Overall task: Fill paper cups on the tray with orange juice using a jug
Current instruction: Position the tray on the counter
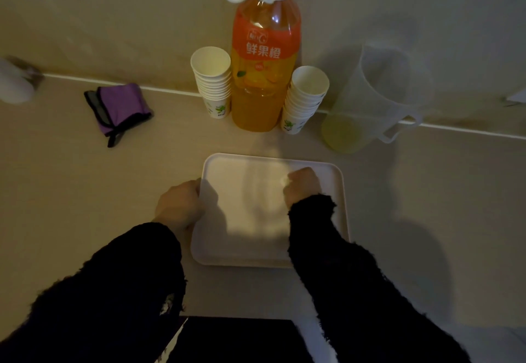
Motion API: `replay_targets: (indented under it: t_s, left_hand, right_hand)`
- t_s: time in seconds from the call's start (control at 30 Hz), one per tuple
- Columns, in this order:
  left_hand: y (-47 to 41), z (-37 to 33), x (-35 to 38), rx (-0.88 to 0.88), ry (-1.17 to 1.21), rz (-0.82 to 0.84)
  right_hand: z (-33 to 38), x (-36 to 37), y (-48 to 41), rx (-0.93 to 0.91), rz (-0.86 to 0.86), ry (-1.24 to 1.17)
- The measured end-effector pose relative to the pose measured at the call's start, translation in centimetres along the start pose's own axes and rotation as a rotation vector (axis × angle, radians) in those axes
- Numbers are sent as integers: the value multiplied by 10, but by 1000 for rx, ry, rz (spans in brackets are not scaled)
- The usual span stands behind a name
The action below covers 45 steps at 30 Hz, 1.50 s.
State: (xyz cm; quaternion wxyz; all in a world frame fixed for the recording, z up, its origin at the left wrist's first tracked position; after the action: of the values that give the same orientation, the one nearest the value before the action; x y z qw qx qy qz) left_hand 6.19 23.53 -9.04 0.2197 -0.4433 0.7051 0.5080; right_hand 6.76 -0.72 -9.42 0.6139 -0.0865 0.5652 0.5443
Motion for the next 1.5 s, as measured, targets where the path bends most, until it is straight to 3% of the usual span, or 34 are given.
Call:
replay_targets:
  t_s: [0.17,0.33,0.5,0.7,1.07,1.23,1.5]
  left_hand:
    - [0,0,0,-5,13,-2]
    - [0,-4,3,9,-64,12]
    - [5,-14,7,4,-188,-19]
    - [8,-8,6,-21,-127,32]
    - [14,-15,7,7,-137,0]
    - [13,-12,6,-7,-91,16]
    - [10,-2,6,-49,31,27]
  right_hand:
    - [36,41,33,-174,62,210]
    - [23,53,47,-193,153,303]
    - [-30,15,42,-65,116,309]
    - [-91,-34,50,100,99,389]
    - [-111,-25,79,211,193,539]
    - [-102,-14,89,191,264,525]
    - [-27,44,109,-19,229,465]
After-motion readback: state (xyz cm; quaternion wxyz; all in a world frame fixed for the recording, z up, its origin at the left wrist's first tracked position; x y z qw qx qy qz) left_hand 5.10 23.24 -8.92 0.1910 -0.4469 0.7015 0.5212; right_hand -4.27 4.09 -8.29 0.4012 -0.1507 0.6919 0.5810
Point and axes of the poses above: each hand's wrist, its own y-axis away from the middle knuckle, its own x-axis out of the palm, z = x × y, the point moved 4 cm from there along -y, towards the middle knuckle, and after that the axes turned 4 degrees about x, right-handed, at the moved point
